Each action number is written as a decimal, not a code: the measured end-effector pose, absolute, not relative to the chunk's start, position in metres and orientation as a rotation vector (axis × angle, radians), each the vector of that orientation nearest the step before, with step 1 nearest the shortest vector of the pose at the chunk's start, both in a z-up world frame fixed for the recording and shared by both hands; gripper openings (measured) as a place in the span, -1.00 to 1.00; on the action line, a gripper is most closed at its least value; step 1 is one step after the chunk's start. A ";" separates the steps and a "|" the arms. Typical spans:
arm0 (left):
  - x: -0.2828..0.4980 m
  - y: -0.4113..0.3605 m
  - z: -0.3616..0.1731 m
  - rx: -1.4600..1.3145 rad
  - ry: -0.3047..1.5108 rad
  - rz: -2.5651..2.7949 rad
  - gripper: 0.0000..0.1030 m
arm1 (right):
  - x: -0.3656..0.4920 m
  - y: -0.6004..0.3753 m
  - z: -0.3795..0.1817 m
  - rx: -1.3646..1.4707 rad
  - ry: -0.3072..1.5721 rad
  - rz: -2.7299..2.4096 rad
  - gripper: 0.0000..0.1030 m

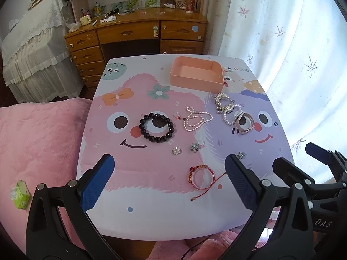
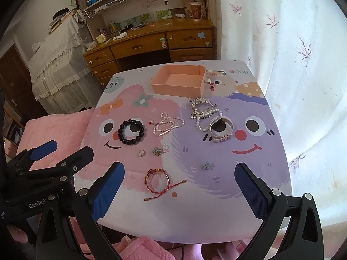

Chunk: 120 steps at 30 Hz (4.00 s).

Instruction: Organize jewelry

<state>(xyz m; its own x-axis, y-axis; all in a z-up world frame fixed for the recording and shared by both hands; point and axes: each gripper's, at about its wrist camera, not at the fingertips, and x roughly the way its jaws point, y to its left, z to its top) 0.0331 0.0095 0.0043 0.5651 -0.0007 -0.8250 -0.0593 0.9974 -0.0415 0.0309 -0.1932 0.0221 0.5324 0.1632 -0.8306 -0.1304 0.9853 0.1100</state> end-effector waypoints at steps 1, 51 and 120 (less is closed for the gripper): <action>0.034 0.011 0.005 -0.069 0.967 0.033 0.97 | 0.030 -0.192 0.022 0.037 0.990 0.178 1.00; 0.096 -0.036 -0.201 -0.135 1.304 -0.135 -0.83 | 0.077 -0.224 -0.187 -0.303 1.027 0.260 0.01; 0.351 0.031 -0.089 -0.169 0.973 -0.054 -0.04 | 0.303 -0.206 -0.092 0.027 0.820 0.184 -0.21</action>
<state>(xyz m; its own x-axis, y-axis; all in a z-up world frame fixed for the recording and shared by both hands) 0.3511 0.0314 -0.0889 0.5629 -0.1210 -0.8176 -0.0302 0.9855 -0.1667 0.3029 -0.2057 -0.0917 0.6672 0.1736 -0.7244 -0.1525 0.9837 0.0953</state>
